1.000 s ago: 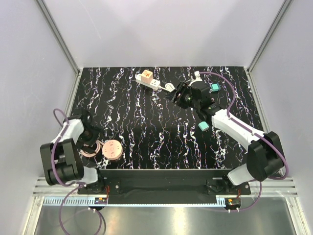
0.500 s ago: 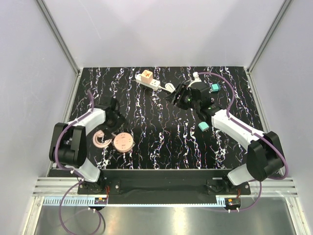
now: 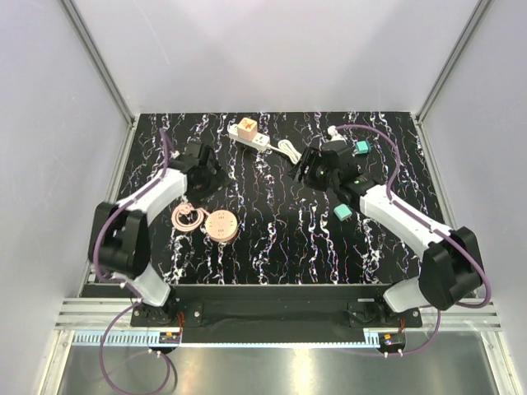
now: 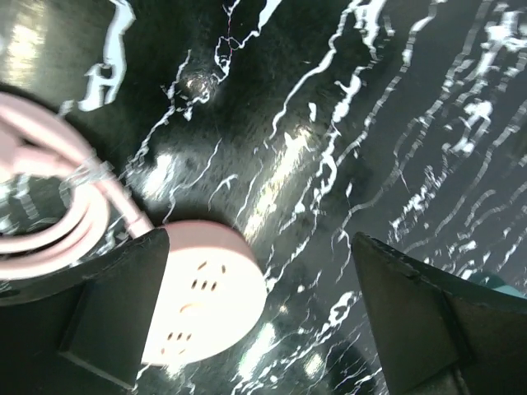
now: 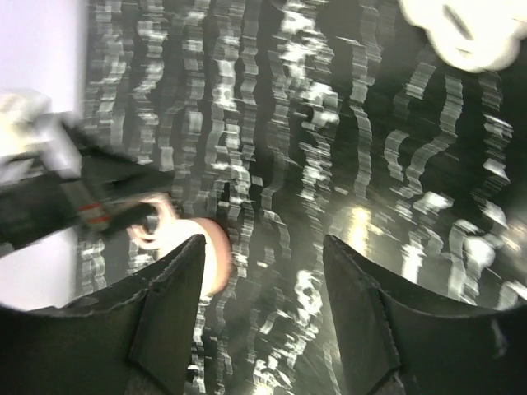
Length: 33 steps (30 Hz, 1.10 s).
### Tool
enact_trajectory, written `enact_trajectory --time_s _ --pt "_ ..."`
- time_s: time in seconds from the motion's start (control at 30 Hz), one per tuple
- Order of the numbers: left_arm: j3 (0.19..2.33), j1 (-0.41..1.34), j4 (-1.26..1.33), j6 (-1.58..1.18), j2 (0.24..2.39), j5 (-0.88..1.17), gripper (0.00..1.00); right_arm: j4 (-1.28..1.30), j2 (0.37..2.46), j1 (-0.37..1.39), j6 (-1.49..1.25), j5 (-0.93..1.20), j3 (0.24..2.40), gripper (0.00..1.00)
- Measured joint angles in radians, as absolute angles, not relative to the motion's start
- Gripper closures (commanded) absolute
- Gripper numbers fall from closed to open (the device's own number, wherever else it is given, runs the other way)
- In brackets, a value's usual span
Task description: Insert the plug
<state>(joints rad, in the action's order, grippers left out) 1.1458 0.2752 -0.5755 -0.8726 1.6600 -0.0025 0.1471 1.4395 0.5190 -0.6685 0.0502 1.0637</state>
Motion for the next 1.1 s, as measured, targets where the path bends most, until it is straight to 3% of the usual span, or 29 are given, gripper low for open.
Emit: enact_trajectory --time_s 0.3,0.53,0.77,0.9,1.1 --pt "1.146 0.344 -0.58 -0.639 1.17 -0.151 0.01 0.426 1.346 0.508 -0.656 -0.183 1.082 0.25" --pt "1.118 0.363 -0.305 -0.487 0.751 -0.028 0.01 0.574 1.424 0.391 -0.597 -0.227 1.224 0.25" --pt "1.111 0.364 -0.238 -0.395 0.851 0.234 0.01 0.649 1.618 0.221 -0.585 -0.217 1.284 0.28" --pt "1.036 0.364 -0.282 -0.342 0.936 0.32 0.01 0.666 1.749 0.182 -0.499 -0.224 1.356 0.39" --pt "0.949 0.364 -0.343 -0.307 0.973 0.35 0.01 0.528 1.905 0.181 -0.277 -0.17 1.507 0.36"
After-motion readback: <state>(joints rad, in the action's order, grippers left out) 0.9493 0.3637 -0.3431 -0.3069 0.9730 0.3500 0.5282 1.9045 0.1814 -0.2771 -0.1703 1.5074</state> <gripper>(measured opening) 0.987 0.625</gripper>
